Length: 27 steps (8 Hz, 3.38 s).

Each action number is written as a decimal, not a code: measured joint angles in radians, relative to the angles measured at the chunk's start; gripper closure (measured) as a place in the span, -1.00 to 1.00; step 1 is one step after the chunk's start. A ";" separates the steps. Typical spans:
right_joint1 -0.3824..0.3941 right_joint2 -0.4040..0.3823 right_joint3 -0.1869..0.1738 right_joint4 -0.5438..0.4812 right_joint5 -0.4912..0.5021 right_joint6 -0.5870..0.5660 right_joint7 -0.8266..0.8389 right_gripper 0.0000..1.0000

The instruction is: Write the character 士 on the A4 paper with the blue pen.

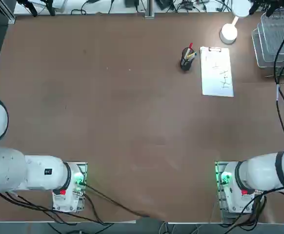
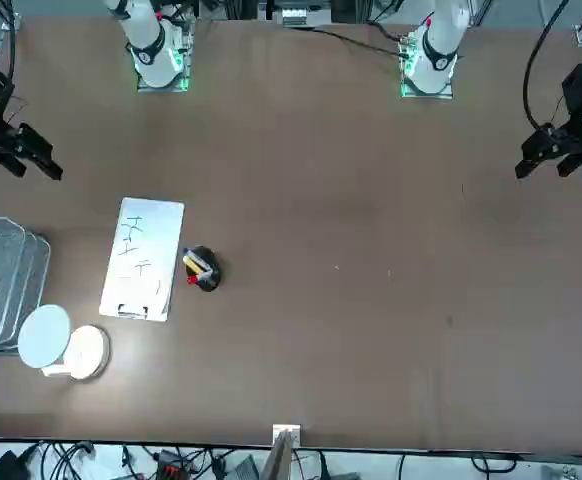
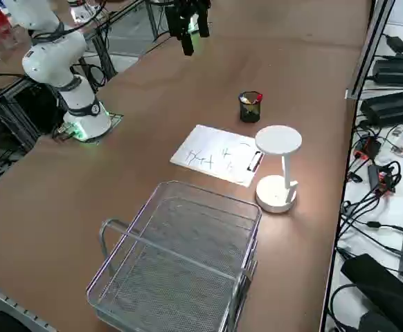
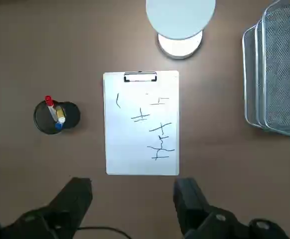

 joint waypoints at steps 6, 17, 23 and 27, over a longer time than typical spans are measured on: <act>0.000 0.024 0.007 -0.012 -0.001 -0.010 0.005 -1.00; 0.000 0.156 0.204 -0.309 0.085 0.571 0.342 -1.00; 0.007 0.253 0.273 -0.353 0.086 0.798 0.583 -0.89; 0.013 0.319 0.296 -0.356 0.086 0.840 0.564 -0.89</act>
